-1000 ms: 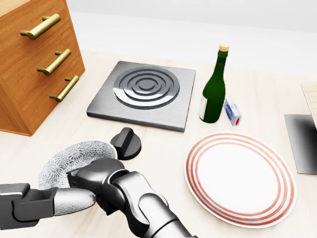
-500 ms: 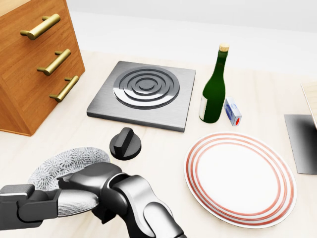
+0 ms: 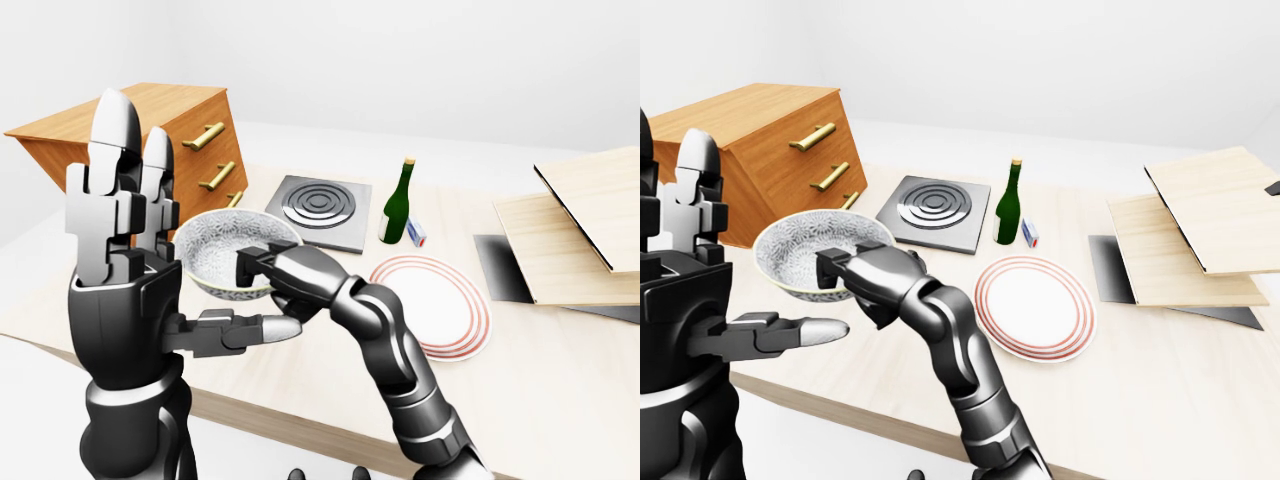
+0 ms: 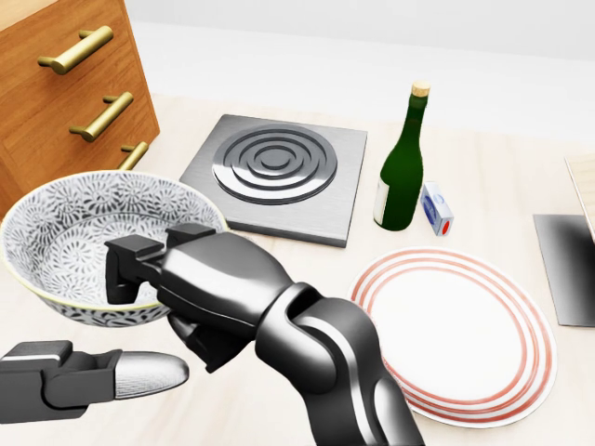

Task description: Pick up the akita bowl and put it on the plate.

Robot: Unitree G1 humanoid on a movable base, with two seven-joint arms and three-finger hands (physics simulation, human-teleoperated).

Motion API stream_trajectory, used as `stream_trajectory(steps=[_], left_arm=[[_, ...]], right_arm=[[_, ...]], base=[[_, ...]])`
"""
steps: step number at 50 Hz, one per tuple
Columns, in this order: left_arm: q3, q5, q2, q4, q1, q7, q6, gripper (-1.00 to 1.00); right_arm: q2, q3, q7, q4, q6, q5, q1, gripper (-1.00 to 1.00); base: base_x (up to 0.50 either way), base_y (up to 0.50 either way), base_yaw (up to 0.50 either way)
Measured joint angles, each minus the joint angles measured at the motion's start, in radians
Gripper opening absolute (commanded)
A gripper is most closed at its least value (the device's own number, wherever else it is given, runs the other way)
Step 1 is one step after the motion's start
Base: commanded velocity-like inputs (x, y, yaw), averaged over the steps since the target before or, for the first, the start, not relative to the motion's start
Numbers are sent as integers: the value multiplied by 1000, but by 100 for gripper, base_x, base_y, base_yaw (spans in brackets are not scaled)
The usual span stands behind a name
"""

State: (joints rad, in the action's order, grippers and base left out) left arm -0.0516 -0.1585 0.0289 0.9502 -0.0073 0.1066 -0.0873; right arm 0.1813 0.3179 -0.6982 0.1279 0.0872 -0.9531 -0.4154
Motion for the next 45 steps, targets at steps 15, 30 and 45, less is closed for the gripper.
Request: stream_trajectory(steps=[15, 30, 45], left_arm=[[-4, 1, 1, 7, -2, 0, 0, 94], [-3, 4, 0, 1, -2, -2, 0, 94], [-4, 6, 0, -2, -3, -4, 0, 94]], right_arm=[[-95, -58, 0, 84, 0, 117, 20, -100], [-209, -149, 0, 120, 0, 218, 22, -100], [-296, -219, 0, 237, 0, 329, 75, -100]], base=[[0, 0, 0], [0, 0, 0], [0, 0, 0]])
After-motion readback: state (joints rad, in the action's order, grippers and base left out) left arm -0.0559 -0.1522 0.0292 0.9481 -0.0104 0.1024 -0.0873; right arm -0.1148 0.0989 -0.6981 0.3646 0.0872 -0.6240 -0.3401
